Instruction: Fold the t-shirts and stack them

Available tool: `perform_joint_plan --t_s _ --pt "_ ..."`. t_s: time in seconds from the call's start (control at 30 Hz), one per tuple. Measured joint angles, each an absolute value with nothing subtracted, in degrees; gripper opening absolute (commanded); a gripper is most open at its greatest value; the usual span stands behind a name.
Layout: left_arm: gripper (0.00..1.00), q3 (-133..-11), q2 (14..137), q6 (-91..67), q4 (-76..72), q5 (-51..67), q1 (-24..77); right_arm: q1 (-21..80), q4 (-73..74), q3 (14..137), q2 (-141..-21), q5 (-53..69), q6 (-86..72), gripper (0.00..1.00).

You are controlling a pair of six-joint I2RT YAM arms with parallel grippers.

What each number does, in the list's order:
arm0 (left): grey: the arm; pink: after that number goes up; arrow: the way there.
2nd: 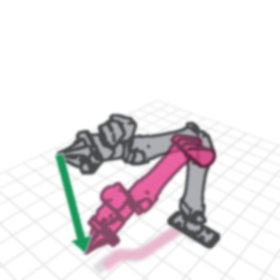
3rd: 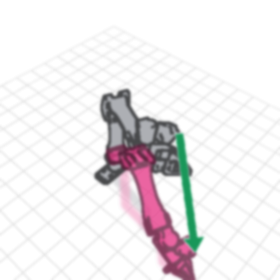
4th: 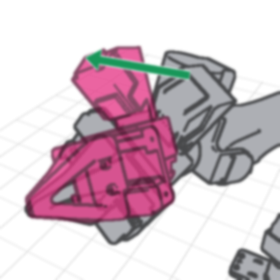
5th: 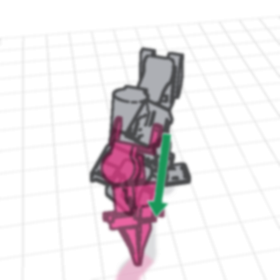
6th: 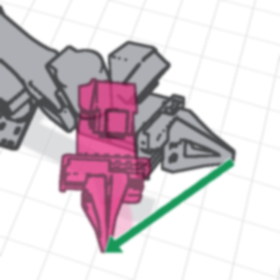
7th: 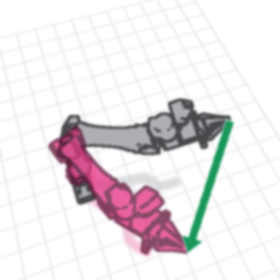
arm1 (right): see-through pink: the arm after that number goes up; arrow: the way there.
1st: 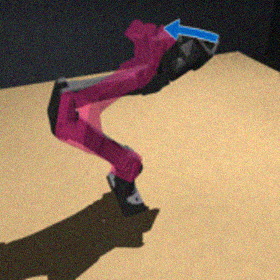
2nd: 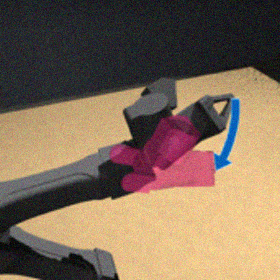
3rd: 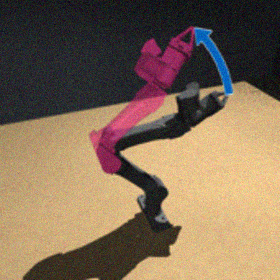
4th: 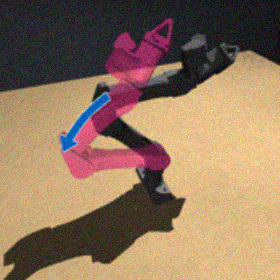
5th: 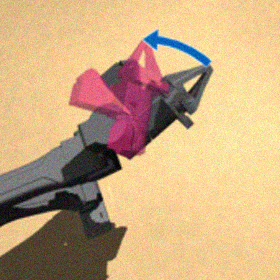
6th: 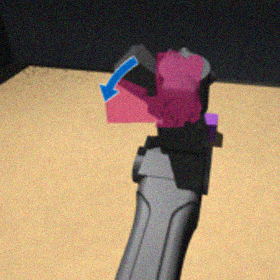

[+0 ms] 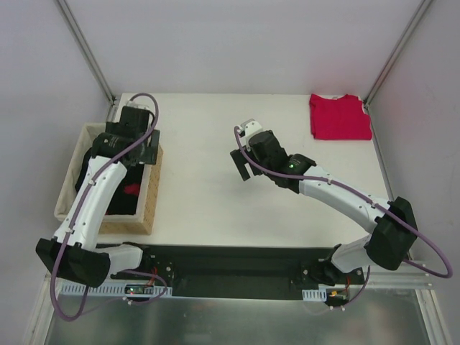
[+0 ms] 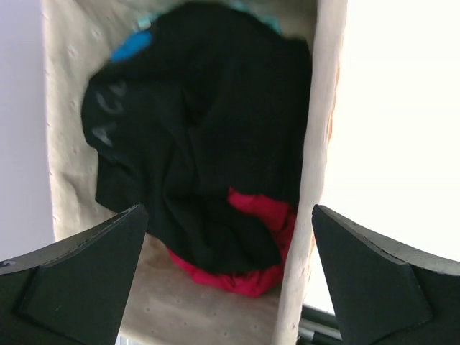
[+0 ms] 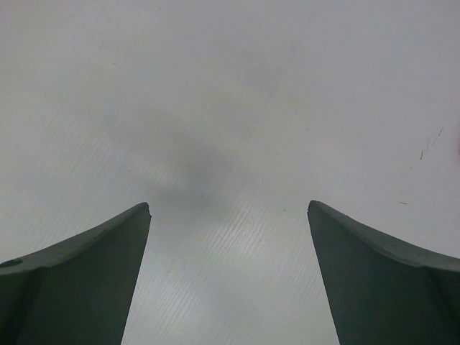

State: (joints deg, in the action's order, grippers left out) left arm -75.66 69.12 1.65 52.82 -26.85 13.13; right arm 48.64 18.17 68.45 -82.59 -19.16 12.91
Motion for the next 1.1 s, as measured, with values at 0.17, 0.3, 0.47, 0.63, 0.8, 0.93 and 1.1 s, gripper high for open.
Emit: perform_joint_plan --t_s 0.17,0.3,0.47,0.63,0.8,0.93,1.1 --pt "0.99 -81.9 77.5 -0.3 52.3 -29.8 11.2 48.6 18.2 68.4 -82.6 -19.2 12.9 0.96" --pt "0.99 -82.6 86.7 -3.2 52.6 -30.2 7.0 48.7 18.2 68.3 -82.6 -19.3 12.9 0.96" --pt "0.99 -84.4 89.4 -5.4 51.5 -20.1 -1.0 48.7 18.2 67.0 -82.3 -19.7 12.9 0.96" --pt "0.99 -84.4 86.3 -5.8 46.7 -9.1 -4.3 48.7 17.9 65.3 -81.1 -20.3 12.7 0.96" --pt "0.99 -80.1 82.3 -6.5 40.9 3.2 -8.2 48.7 17.7 64.7 -80.0 -20.4 12.7 0.96" --pt "0.99 -76.0 81.8 -7.1 38.9 7.4 -14.1 48.7 17.3 64.1 -79.3 -20.8 12.6 0.96" --pt "0.99 -75.5 83.0 -8.0 38.1 6.1 -16.0 48.7 17.2 63.8 -79.2 -20.8 12.5 0.96"
